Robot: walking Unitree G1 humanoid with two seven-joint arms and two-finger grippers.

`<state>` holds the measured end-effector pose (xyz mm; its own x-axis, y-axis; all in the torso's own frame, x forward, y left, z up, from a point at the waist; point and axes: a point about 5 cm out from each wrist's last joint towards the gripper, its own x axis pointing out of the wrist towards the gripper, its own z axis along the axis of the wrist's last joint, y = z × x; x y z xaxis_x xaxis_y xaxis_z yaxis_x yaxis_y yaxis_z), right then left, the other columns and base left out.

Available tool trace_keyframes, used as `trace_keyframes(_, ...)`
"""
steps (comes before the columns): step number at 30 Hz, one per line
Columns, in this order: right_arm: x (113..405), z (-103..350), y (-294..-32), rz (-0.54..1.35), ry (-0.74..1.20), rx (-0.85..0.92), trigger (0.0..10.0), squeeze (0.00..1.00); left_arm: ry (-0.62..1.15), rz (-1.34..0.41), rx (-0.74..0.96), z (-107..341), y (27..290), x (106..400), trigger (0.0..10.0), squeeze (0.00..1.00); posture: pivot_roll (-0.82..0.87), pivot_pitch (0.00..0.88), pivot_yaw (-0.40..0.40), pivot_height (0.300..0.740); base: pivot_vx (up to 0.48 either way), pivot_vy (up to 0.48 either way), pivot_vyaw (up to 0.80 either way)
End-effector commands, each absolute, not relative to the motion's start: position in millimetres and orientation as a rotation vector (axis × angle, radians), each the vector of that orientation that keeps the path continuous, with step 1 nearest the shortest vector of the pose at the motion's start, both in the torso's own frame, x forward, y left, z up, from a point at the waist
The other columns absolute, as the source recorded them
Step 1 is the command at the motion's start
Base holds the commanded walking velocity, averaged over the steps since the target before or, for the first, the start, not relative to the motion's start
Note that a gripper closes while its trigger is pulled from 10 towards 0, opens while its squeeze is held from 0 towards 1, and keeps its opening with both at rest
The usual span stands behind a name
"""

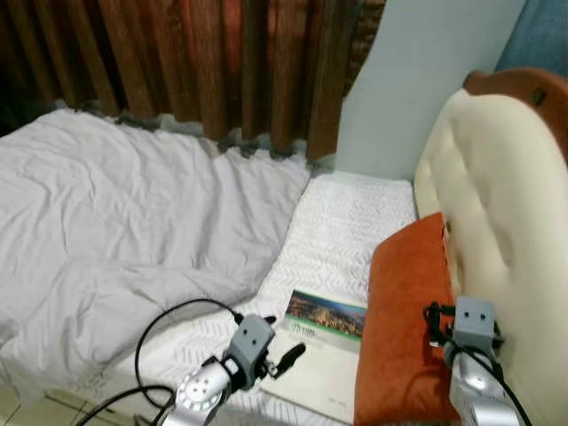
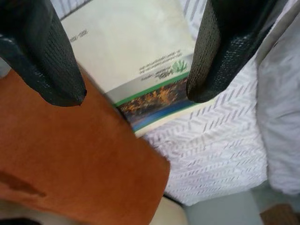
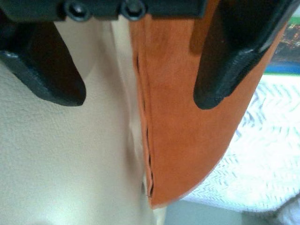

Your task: Clean up the room

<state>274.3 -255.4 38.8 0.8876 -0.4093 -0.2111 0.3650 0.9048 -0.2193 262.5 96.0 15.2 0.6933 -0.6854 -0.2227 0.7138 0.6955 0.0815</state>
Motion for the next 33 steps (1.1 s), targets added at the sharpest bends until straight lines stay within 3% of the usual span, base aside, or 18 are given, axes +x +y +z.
trace_keyframes(1,272,77,-283,-0.482,0.082,-0.327,10.0,1.0,0.146,-0.77,0.174,21,97,264,10.0,0.0,-0.02,0.0,-0.104,0.74,0.0,0.0,0.0)
trace_keyframes(4,274,93,-273,-0.421,-0.009,-0.383,10.0,1.0,0.131,-0.757,0.173,25,99,267,10.0,0.0,-0.02,0.0,-0.101,0.74,0.0,0.0,0.0)
trace_keyframes(13,260,80,-270,-0.421,0.062,-0.319,10.0,1.0,0.115,-0.721,0.187,29,101,270,10.0,0.0,-0.03,0.0,-0.098,0.74,0.0,0.0,0.0)
trace_keyframes(19,241,79,-262,-0.36,0.043,-0.312,10.0,1.0,0.053,-0.601,0.219,38,122,267,10.0,0.0,-0.03,0.0,-0.096,0.74,0.0,0.0,0.0)
trace_keyframes(23,233,56,-259,-0.338,0.173,-0.282,10.0,1.0,0.076,-0.539,0.249,35,130,267,10.0,0.0,-0.03,0.0,-0.092,0.74,0.0,0.0,0.0)
trace_keyframes(24,233,52,-258,-0.334,0.205,-0.254,10.0,0.0,0.078,-0.532,0.255,35,130,269,10.0,0.0,-0.03,0.0,-0.089,0.74,0.0,0.0,0.0)
trace_keyframes(29,238,52,-248,-0.323,0.206,-0.009,10.0,0.0,0.062,-0.518,0.245,43,127,276,10.0,0.0,-0.03,0.0,-0.079,0.74,0.0,0.0,0.0)
trace_keyframes(31,240,59,-242,-0.287,0.166,0.032,10.0,0.0,0.056,-0.512,0.246,44,128,276,10.0,0.0,-0.03,0.0,-0.079,0.74,0.0,0.0,0.0)
trace_keyframes(33,243,78,-229,-0.155,0.059,-0.046,10.0,0.0,0.034,-0.473,0.295,47,136,275,10.0,0.0,-0.03,0.0,-0.07,0.74,0.0,0.0,0.0)
